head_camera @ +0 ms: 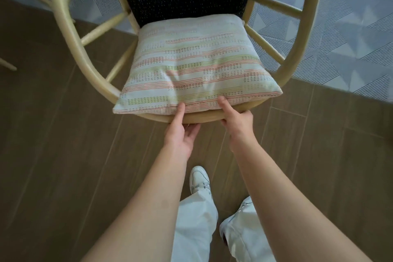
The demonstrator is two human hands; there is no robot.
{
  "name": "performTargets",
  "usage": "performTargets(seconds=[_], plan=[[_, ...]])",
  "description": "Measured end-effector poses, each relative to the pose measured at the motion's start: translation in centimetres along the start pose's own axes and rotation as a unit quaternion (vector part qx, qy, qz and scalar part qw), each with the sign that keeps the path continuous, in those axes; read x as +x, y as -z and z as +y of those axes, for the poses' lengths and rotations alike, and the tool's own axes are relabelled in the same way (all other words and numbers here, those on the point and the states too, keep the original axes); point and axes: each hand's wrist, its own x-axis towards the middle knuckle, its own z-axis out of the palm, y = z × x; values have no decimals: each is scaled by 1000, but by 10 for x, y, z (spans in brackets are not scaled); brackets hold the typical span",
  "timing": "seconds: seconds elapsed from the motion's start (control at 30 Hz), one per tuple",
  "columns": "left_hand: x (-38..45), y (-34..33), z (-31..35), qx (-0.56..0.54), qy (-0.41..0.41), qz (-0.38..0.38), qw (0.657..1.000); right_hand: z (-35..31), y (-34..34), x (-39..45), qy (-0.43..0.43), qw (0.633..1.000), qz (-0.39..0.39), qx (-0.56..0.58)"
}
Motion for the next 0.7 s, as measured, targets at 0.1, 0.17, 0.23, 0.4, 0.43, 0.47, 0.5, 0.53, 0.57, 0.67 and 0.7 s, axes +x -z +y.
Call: performTargets(seconds=[0.1,0.17,0.23,0.4,0.43,0.47,0.5,0.53,0.57,0.67,0.7], plan=[[-23,-16,41,17,-9,-23,1000,-33,-23,-14,17,1000,-11,-15],[-32,-31,67,37,-11,-37,999,-57,-39,-16,30,999,-2,-28],[-38,-47,91,61,-22,-42,997,-82,-56,-14,49,998,14,-37],[-45,-82,130,96,-68,-47,992,-128,-79,-7,71,997,7,-22],[-46,-87,135,98,-75,-45,991,-134,-82,-7,75,997,6,-22],[-47,-92,139,101,-79,-45,991,-140,-84,-7,78,997,9,-21],[-49,-97,143,101,-83,-46,990,-145,-87,-8,80,997,15,-18],[-50,-101,147,102,-86,-47,990,-149,-91,-8,83,996,18,-13],[-52,-105,151,101,-90,-49,990,-153,-94,-8,88,996,19,-9],[-55,-120,165,102,-102,-49,988,-169,-105,-7,101,995,14,9],[-54,-125,170,104,-107,-46,988,-175,-109,-6,104,994,10,15]])
